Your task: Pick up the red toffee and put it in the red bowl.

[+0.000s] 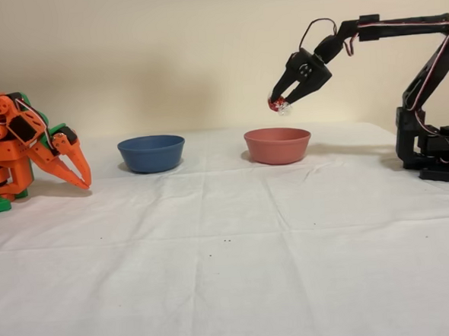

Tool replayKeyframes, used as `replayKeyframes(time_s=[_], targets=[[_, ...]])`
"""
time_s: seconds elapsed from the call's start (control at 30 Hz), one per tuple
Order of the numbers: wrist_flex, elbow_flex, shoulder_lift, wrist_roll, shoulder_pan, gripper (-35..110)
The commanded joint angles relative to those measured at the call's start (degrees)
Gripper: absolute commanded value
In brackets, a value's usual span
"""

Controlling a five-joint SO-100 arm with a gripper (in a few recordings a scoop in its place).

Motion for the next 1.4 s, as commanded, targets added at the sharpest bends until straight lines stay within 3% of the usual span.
replayKeyframes(time_s=[0.0,1.0,1.37], targets=[[-1.85,-2.55,-0.18,-0.97,3.16,5],[-9.84,2.11,-5.54,-0.79,8.0,5],[-8.44,2.02,-3.78,0.53,8.26,22]])
